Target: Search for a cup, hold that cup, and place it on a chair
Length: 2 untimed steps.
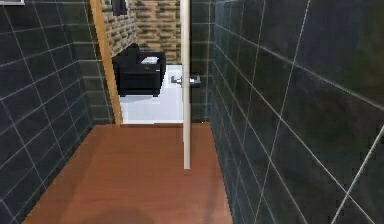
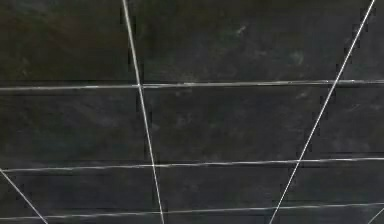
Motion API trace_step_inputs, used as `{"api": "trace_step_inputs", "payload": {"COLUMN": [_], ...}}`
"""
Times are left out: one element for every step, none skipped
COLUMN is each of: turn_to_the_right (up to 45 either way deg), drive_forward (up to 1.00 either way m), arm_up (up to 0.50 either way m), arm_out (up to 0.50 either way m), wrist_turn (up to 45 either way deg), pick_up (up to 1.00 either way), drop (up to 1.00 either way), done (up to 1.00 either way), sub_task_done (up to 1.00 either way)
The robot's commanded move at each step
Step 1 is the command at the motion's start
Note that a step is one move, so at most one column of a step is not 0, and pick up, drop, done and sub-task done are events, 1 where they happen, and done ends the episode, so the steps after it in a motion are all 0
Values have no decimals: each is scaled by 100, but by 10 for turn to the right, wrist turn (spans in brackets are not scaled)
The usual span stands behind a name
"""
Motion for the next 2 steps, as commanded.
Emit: {"api": "trace_step_inputs", "payload": {"turn_to_the_right": [0,-300], "drive_forward": [45,0], "arm_up": [0,0], "arm_out": [0,0], "wrist_turn": [0,0], "pick_up": [0,0], "drop": [0,0], "done": [0,0], "sub_task_done": [0,0]}}
